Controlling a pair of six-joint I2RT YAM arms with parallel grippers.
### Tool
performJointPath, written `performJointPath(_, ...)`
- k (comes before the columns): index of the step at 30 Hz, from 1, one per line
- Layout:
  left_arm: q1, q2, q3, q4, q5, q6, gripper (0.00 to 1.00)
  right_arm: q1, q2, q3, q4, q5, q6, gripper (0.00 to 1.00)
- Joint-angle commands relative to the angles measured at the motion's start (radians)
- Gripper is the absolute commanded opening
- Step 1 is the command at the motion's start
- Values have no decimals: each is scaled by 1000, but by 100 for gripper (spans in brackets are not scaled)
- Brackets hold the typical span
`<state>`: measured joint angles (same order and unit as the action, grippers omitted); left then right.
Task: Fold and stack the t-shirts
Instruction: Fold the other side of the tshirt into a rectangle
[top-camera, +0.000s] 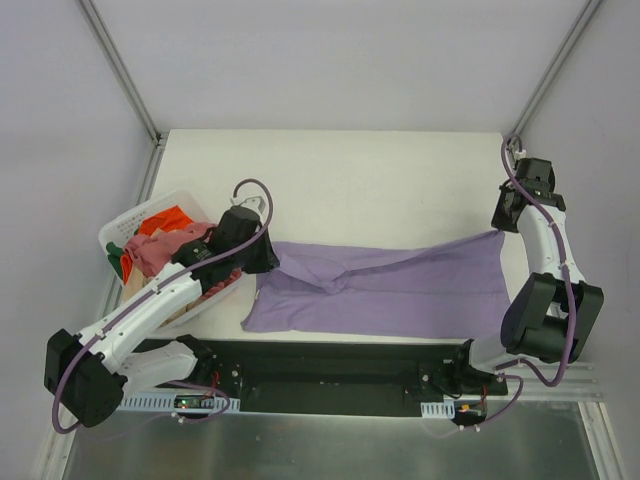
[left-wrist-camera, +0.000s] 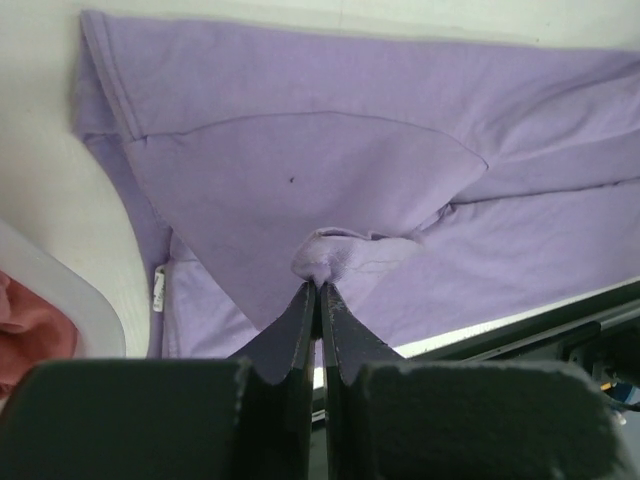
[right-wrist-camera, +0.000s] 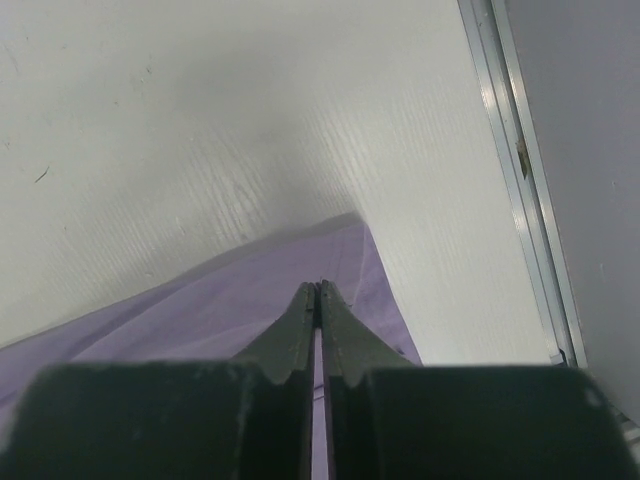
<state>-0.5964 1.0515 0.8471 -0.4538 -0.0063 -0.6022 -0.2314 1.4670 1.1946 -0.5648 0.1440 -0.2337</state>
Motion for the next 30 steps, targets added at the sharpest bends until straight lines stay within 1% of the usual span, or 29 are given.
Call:
performJointPath(1,-9,-42,-35,-13,48,-39,0,-8,-4,3,11,38,-29,4)
performJointPath(5,-11,-62,-68,-25,69,-59,0,-8,-5,-3,2,28,-23,6)
performJointPath(9,-11,-51,-91,-26,83,-77,0,-8,-14,-41,-1,78,10,6)
performJointPath(11,-11,-41,-97,-25,97,-87,0,-8,-16,-56,0,118,28,11)
performJointPath(12,-13,-36,-102,-26,103,-88,0,-8,-16,-59,-6,135,37,11)
performJointPath(13,-14,-28,-102,-26,104,-88,0,-8,-17,-64,-9,143,52,15)
performJointPath(14,-14,-27,-106,-26,103,-88,0,-8,-25,-70,-13,157,69,25)
performJointPath(15,-14,-28,-114,-25,100,-91,0,-8,-33,-79,-17,160,80,37)
performJointPath(16,-14,-30,-115,-25,101,-91,0,-8,-48,-93,-20,167,92,42)
performJointPath(18,-14,-30,-120,-25,97,-94,0,-8,-79,-107,-30,201,126,43)
performJointPath(19,-14,-30,-120,-25,98,-93,0,-8,-101,-113,-33,210,141,49)
performJointPath(21,-14,-24,-120,-25,92,-97,0,-8,-146,-125,-33,186,180,68)
performJointPath(23,-14,-12,-121,-23,88,-100,0,-6,-190,-139,-26,91,200,82)
performJointPath(24,-14,-4,-120,-23,85,-102,0,-6,-217,-153,-12,-11,198,89)
performJointPath(25,-14,4,-118,-23,77,-105,0,-3,-237,-171,8,-132,194,94)
performJointPath(26,-14,11,-114,-20,65,-114,0,13,-261,-202,47,-315,189,97)
performJointPath(27,-14,25,-108,-17,51,-122,0,36,-275,-232,98,-454,185,97)
performJointPath(28,-14,37,-97,-14,37,-134,0,68,-286,-253,121,-562,177,97)
performJointPath(29,-14,57,-88,-11,17,-146,0,123,-287,-263,126,-648,165,97)
performJointPath(30,-14,74,-74,-6,11,-160,0,188,-286,-265,123,-679,149,97)
